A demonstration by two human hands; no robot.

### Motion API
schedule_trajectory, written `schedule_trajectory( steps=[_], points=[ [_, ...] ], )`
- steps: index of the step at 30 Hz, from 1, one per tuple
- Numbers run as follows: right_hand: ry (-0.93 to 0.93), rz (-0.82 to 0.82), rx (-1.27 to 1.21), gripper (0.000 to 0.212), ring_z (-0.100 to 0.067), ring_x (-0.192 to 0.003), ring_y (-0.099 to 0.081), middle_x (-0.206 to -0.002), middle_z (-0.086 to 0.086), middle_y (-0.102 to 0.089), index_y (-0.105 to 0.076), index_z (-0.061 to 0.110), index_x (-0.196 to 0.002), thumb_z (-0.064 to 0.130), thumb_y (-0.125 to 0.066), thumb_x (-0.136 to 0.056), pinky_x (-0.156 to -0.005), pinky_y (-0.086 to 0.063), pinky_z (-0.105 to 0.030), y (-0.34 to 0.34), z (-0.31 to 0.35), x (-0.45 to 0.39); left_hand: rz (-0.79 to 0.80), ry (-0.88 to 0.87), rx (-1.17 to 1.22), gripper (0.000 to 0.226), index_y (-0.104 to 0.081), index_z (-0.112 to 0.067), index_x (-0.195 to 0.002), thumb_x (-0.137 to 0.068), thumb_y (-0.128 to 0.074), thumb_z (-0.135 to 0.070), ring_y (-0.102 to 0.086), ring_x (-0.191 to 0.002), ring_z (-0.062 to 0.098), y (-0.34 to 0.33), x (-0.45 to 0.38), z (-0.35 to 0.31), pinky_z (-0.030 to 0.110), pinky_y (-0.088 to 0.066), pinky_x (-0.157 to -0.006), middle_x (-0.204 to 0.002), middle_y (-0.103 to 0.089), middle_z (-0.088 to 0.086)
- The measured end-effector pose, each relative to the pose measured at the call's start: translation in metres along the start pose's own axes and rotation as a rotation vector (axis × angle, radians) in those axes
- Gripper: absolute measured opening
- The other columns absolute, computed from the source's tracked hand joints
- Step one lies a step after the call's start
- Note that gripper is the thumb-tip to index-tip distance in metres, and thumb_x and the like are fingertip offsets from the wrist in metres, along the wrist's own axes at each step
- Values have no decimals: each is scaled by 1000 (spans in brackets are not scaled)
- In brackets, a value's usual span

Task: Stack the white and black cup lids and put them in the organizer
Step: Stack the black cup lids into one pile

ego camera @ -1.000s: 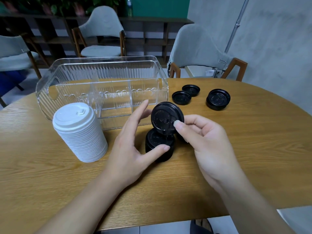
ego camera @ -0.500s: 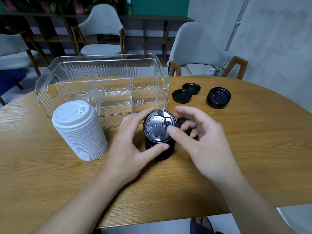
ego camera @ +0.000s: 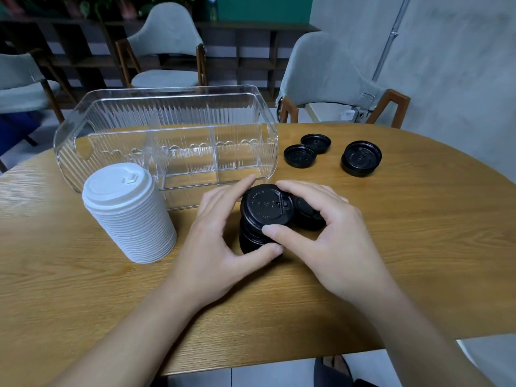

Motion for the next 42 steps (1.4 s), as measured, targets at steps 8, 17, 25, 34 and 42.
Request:
schedule_trajectory(
  steps=[8,17,25,34,42],
  points=[
    [7,68,130,54,6,-139,-53,-137,32,-67,-73,39,-138,53,-86,-87,-126,-33,-39,-4,-9,1,168,120,85,130,-13,-50,-175,-77,-99,-55,-61,-137,-7,-3,-2,3,13,-43,-115,-141,-62,-38],
    [-39,138,107,58,6,-139,-52,-137,36,-65,-72,44,-140,52,-87,-85,-126,-35,-39,-6,-14,-3,223,132,101,131,-9,-46,-177,-83,-101,-36,-60,-138,-7,-4,-2,7,7,-39,-112,-145,-64,-32],
    [-119,104,131,64,-12,-132,-56,-127,24,-66,-66,59,-135,67,-88,-76,-110,-44,-30,-7,-19,-2,217,162,71,132,-18,-46,-176,-76,-104,-40,-57,-137,-12,-3,-4,12,5,-36,-113,-140,-65,-36],
    [-151,103,170,73,-5,-125,-46,-125,28,-57,-57,60,-147,65,-85,-79,-94,-33,-9,-7,-7,3,196,111,-16,101,-50,-44,-163,-77,-103,-48,-59,-141,-2,-4,-3,12,31,-48,-120,-149,-64,-27],
    [-94,-39,315,39,-3,-117,-54,-121,27,-67,-75,38,-134,51,-77,-97,-107,-33,-30,19,-27,-7,175,121,-17,86,-52,-46,-160,-84,-90,-63,-54,-143,-6,-3,-3,9,23,-43,-119,-150,-60,-31]
  ],
)
Point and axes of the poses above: each hand's wrist, its own x-axis away from the middle knuckle, its own y-axis out of the back of the hand, z = x × y, the point moved 1 cm from there along -x, towards the middle knuckle
